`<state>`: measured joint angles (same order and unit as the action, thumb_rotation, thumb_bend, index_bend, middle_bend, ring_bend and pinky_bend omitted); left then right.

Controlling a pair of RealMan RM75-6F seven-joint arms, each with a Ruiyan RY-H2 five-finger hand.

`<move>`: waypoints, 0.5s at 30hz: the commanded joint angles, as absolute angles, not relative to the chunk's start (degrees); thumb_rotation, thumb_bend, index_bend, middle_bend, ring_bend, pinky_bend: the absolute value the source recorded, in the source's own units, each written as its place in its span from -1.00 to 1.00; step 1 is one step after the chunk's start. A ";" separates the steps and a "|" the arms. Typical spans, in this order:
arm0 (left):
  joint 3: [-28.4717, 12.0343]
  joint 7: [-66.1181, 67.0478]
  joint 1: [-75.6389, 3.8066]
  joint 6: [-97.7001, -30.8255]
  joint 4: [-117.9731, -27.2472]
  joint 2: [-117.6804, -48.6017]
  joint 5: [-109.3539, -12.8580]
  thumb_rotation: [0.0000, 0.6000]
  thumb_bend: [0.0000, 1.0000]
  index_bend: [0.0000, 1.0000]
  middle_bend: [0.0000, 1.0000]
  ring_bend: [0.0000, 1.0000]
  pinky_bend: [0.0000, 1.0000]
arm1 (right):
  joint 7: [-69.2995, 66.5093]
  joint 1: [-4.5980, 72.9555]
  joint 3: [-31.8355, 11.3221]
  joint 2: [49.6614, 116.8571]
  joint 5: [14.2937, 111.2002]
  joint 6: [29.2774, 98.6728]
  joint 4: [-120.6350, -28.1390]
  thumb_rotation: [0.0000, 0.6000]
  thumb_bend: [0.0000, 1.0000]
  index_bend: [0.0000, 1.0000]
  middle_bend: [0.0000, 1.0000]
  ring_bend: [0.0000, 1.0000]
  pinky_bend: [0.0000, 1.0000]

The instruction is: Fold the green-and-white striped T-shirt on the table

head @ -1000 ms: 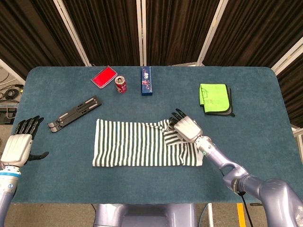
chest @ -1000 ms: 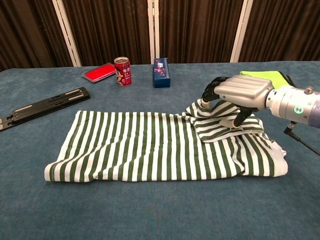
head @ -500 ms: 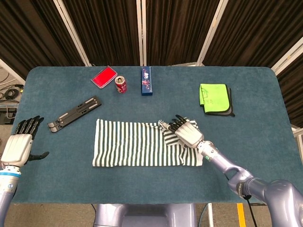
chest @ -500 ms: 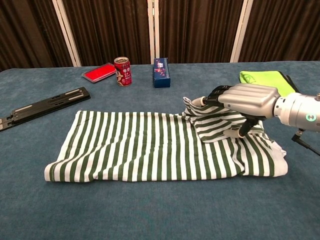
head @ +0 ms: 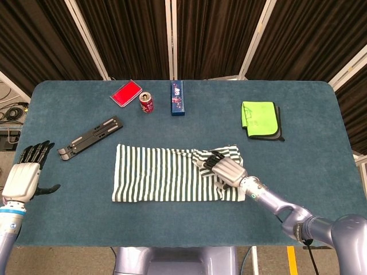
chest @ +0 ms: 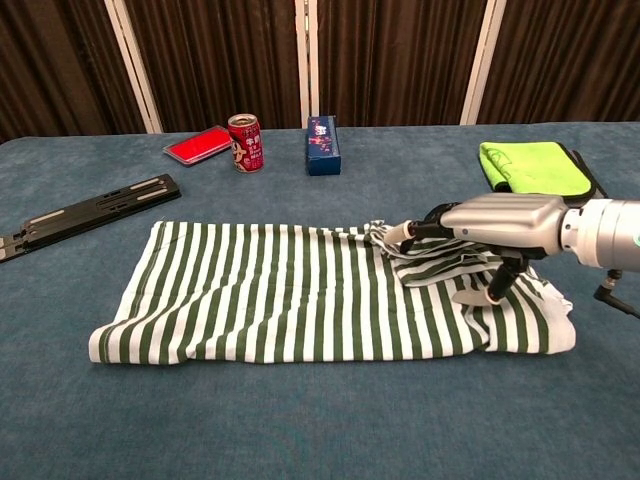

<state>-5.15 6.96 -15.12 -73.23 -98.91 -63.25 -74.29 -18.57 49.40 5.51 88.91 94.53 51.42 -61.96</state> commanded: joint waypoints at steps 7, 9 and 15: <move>-5.02 6.97 -15.09 -73.27 -99.01 -63.23 -74.66 1.00 -1.00 -1.00 -1.00 -1.00 -1.00 | -20.91 50.96 6.63 88.36 95.64 48.50 -62.42 1.00 -0.43 -0.85 -0.74 -0.75 -0.87; -5.03 7.01 -15.09 -73.27 -98.99 -63.27 -74.67 1.00 -1.00 -1.00 -1.00 -1.00 -1.00 | -20.72 51.04 6.67 88.45 95.74 48.31 -62.36 1.00 -0.43 -0.85 -0.74 -0.76 -0.88; -5.01 6.95 -15.10 -73.22 -98.99 -63.25 -74.75 1.00 -1.00 -1.00 -1.00 -1.00 -1.00 | -20.70 51.28 6.39 88.32 95.02 47.06 -62.84 1.00 -0.42 -0.85 -0.79 -0.79 -0.89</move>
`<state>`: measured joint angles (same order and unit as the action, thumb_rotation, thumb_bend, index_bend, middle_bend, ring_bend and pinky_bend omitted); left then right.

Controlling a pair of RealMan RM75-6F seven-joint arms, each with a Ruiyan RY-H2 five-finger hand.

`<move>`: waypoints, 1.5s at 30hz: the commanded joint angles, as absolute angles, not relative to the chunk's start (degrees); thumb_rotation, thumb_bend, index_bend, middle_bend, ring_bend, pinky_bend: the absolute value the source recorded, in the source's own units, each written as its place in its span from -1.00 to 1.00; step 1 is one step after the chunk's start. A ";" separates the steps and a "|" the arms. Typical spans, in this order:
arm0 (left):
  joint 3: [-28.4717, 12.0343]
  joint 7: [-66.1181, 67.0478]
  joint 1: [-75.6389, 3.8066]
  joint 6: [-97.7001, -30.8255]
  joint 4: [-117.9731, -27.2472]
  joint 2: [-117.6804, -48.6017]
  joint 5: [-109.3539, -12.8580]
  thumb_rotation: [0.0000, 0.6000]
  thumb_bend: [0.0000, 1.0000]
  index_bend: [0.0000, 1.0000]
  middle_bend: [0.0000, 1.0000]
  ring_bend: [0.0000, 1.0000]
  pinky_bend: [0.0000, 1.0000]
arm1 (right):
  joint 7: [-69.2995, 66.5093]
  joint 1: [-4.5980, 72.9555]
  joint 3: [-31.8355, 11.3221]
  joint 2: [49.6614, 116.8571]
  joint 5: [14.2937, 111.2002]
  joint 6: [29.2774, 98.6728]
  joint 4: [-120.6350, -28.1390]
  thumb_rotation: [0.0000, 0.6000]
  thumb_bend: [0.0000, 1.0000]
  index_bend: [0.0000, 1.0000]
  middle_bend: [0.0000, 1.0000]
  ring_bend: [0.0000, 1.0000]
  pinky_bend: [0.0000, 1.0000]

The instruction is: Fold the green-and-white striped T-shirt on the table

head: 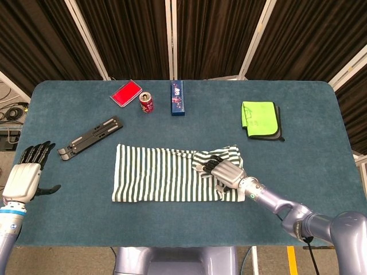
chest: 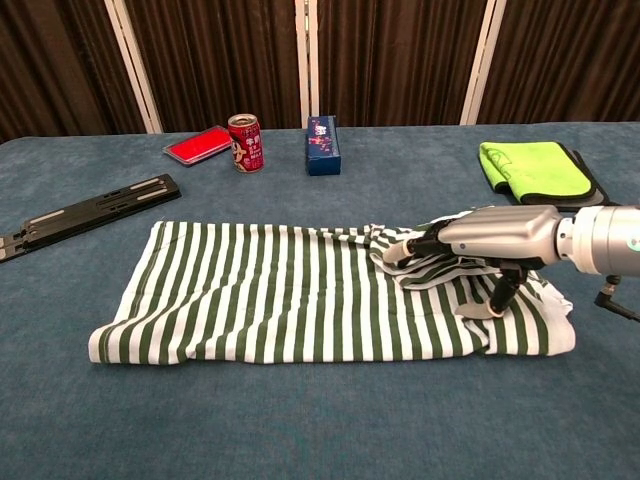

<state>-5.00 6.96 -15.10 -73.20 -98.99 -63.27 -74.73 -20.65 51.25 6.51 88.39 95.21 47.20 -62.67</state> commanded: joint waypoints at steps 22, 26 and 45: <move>-4.62 6.57 -14.93 -73.09 -99.12 -63.14 -75.37 1.00 -1.00 -1.00 -1.00 -1.00 -1.00 | -17.49 48.48 6.35 78.67 96.61 54.12 -74.10 1.00 -0.43 -0.90 -0.84 -0.81 -0.86; -4.58 6.69 -15.16 -72.62 -98.49 -63.43 -75.30 1.00 -1.00 -1.00 -1.00 -1.00 -1.00 | -15.42 46.41 6.59 75.09 97.80 58.54 -76.79 1.00 -0.43 -0.90 -0.84 -0.81 -0.87; -0.97 -11.31 -28.36 -65.43 -64.39 -79.54 -95.98 1.00 -1.00 -0.75 -1.00 -1.00 -1.00 | -6.80 25.12 0.19 72.38 89.39 88.17 -73.78 1.00 -0.99 -0.99 -0.98 -1.00 -1.00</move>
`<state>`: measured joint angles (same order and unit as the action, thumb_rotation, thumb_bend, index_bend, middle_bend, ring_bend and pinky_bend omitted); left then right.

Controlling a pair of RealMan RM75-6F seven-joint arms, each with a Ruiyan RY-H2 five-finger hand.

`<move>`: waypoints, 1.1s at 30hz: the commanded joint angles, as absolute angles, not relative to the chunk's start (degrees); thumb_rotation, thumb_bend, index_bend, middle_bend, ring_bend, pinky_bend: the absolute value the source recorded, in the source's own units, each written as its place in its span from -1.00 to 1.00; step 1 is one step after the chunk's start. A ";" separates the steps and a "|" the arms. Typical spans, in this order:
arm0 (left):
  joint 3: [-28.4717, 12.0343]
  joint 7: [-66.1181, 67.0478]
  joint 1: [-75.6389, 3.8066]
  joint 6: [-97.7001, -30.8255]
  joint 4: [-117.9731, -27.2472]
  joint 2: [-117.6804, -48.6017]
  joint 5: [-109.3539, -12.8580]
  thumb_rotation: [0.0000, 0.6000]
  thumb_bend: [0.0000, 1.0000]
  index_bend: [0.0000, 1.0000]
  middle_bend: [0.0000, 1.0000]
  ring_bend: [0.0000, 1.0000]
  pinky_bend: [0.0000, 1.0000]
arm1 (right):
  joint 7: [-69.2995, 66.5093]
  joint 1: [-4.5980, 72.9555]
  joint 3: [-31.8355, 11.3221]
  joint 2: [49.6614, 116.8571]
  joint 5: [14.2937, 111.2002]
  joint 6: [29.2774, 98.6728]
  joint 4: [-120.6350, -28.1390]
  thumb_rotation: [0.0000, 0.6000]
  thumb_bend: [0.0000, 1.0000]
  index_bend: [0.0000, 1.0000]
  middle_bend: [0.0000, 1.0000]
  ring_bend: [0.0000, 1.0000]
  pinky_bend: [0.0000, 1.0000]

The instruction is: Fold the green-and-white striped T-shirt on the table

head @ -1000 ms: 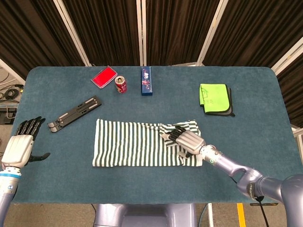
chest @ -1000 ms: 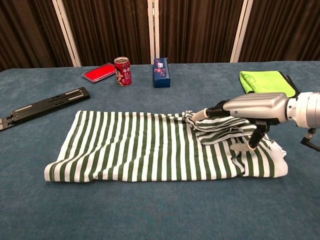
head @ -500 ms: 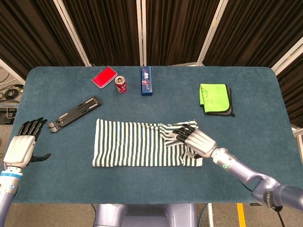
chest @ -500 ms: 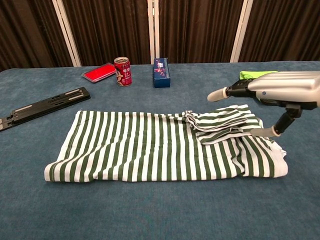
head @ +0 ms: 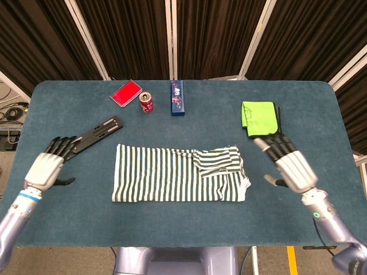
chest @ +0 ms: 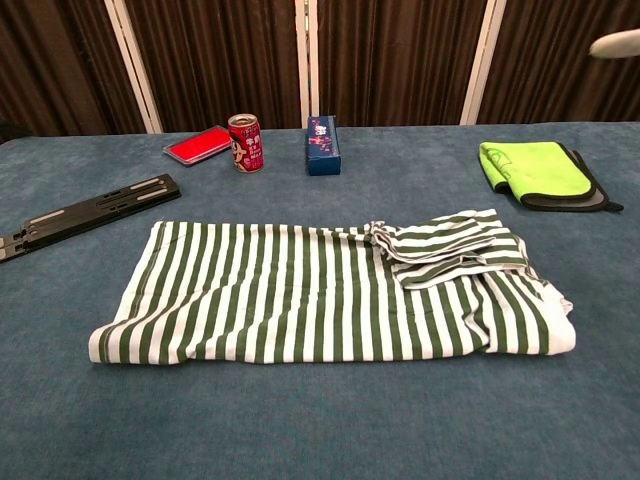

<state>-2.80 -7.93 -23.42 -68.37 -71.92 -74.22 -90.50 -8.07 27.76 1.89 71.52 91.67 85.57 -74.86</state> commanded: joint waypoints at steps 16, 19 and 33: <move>5.96 -17.06 -38.20 -65.31 -40.89 -92.52 -107.05 1.00 -0.99 -0.36 -1.00 -1.00 -1.00 | 0.12 17.65 -3.95 73.50 83.31 92.29 -80.32 1.00 -1.00 -1.00 -1.00 -1.00 -1.00; 7.53 -18.72 -39.15 -65.98 -37.15 -94.22 -108.35 1.00 -0.95 -0.33 -1.00 -1.00 -1.00 | -0.05 17.15 -4.42 73.41 83.24 92.11 -80.52 1.00 -1.00 -1.00 -1.00 -1.00 -1.00; 9.06 -21.95 -40.01 -68.92 -29.23 -99.69 -108.01 1.00 -0.81 -0.29 -1.00 -1.00 -1.00 | -0.96 15.95 -5.51 73.49 84.71 92.04 -79.74 1.00 -1.00 -1.00 -1.00 -1.00 -1.00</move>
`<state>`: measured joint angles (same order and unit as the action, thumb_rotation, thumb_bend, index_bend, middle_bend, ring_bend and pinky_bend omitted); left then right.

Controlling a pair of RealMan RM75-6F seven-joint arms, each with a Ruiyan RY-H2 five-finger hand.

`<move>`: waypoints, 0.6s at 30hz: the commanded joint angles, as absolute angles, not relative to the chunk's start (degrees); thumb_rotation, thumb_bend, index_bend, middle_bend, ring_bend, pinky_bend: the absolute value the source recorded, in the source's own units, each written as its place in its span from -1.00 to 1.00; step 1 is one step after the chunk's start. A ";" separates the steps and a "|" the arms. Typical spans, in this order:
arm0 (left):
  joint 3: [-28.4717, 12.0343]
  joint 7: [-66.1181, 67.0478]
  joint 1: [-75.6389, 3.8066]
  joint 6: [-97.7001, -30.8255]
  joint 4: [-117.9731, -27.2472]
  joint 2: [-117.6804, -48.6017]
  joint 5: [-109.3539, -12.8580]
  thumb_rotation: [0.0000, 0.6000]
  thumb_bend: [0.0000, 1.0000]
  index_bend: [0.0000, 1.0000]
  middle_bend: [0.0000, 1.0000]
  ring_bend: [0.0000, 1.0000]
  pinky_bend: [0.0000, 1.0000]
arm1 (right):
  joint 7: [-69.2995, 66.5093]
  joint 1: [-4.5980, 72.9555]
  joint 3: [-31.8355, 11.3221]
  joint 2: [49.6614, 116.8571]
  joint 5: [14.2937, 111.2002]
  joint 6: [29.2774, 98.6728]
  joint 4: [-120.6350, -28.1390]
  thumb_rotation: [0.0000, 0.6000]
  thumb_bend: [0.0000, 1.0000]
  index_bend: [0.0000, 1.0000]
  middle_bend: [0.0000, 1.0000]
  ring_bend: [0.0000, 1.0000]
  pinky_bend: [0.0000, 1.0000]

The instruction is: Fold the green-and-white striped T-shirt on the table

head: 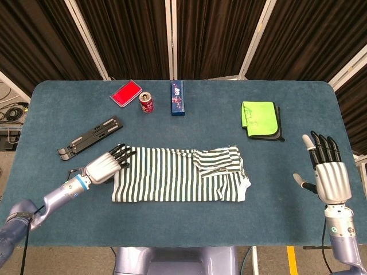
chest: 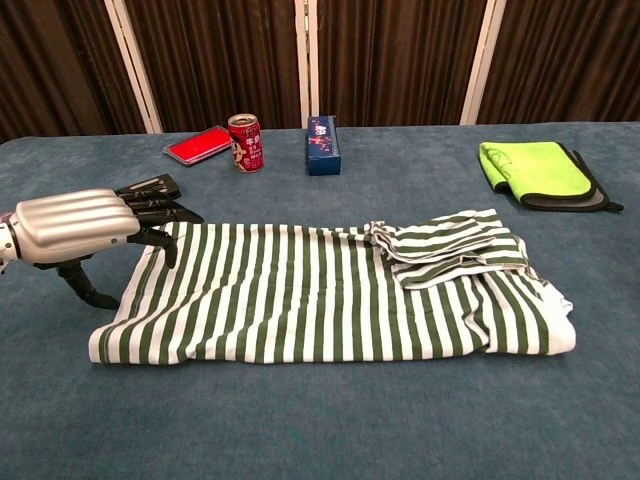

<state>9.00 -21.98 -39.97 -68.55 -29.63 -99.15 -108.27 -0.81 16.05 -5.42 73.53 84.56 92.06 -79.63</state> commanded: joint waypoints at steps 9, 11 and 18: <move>10.23 -21.28 -40.90 -68.48 -28.42 -101.24 -107.72 1.00 -0.80 -0.28 -1.00 -1.00 -1.00 | -1.31 15.38 -6.21 73.16 85.27 91.54 -79.97 1.00 -1.00 -1.00 -1.00 -1.00 -1.00; 10.53 -21.11 -40.95 -68.29 -28.14 -101.54 -107.53 1.00 -0.80 -0.28 -1.00 -1.00 -1.00 | -1.31 15.19 -6.46 73.08 85.45 91.64 -80.12 1.00 -1.00 -1.00 -1.00 -1.00 -1.00; 11.03 -20.84 -41.14 -68.17 -27.20 -102.10 -106.95 1.00 -0.56 -0.27 -1.00 -1.00 -1.00 | -1.43 14.92 -6.91 73.11 85.97 91.39 -80.22 1.00 -1.00 -1.00 -1.00 -1.00 -1.00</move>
<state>11.01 -20.83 -41.12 -68.17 -27.22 -102.08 -106.96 -1.42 14.93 -6.90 73.11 85.96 91.39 -80.21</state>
